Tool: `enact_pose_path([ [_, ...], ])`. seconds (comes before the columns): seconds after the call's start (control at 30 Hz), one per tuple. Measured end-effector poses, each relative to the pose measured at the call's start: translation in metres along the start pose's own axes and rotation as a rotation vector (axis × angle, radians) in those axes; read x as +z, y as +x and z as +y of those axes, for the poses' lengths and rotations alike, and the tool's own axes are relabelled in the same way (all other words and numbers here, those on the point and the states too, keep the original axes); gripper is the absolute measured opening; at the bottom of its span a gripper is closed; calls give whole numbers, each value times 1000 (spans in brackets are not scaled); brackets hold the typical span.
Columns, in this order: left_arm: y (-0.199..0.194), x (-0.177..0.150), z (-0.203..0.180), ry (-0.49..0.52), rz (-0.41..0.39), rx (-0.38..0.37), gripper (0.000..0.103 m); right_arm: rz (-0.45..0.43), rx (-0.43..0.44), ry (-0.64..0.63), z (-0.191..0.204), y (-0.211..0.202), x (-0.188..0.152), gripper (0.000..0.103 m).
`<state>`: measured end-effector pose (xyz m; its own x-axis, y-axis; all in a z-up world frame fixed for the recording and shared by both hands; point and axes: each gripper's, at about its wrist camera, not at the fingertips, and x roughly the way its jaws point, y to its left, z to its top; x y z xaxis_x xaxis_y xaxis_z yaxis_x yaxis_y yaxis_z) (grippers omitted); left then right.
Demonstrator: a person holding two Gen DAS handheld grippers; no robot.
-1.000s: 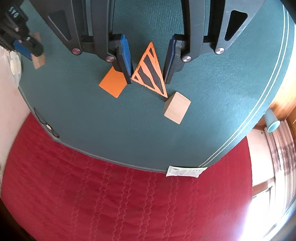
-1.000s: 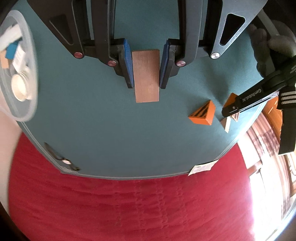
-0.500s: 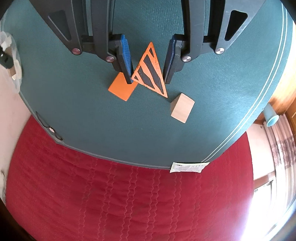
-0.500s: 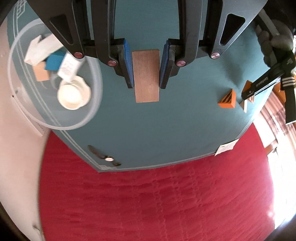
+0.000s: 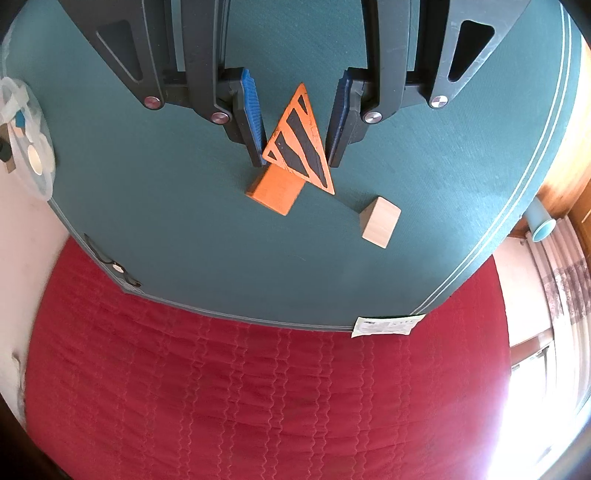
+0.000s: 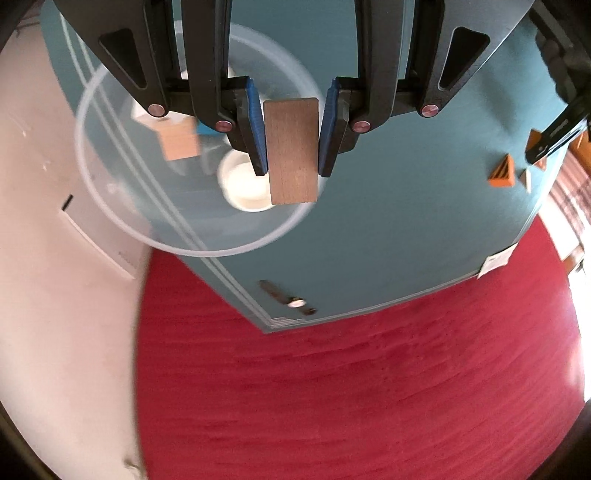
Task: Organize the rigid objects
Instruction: 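Carry the tan block to the clear bowl with the right tool while the left tool holds the striped wedge, then open the right tool over the clear bowl while the left tool releases the striped wedge there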
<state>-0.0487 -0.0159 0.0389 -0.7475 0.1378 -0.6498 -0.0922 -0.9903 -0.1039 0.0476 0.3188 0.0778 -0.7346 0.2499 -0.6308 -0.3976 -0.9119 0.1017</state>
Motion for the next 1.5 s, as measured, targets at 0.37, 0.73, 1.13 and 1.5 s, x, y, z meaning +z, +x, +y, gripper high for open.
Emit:
enact_pose_path([
  [0.37, -3, -1, -20, 27, 18, -12, 35, 11, -56, 100, -54, 9, 0, 28],
  [0.73, -4, -5, -45, 67, 28, -19, 35, 59, 7, 145, -80, 33, 0, 36],
  [1.13, -4, -9, -99, 159, 62, -89, 35, 31, 52, 181, -104, 22, -13, 54],
  [1.5, -7, -16, -145, 252, 88, -171, 35, 50, 52, 51, -91, 17, -24, 61],
])
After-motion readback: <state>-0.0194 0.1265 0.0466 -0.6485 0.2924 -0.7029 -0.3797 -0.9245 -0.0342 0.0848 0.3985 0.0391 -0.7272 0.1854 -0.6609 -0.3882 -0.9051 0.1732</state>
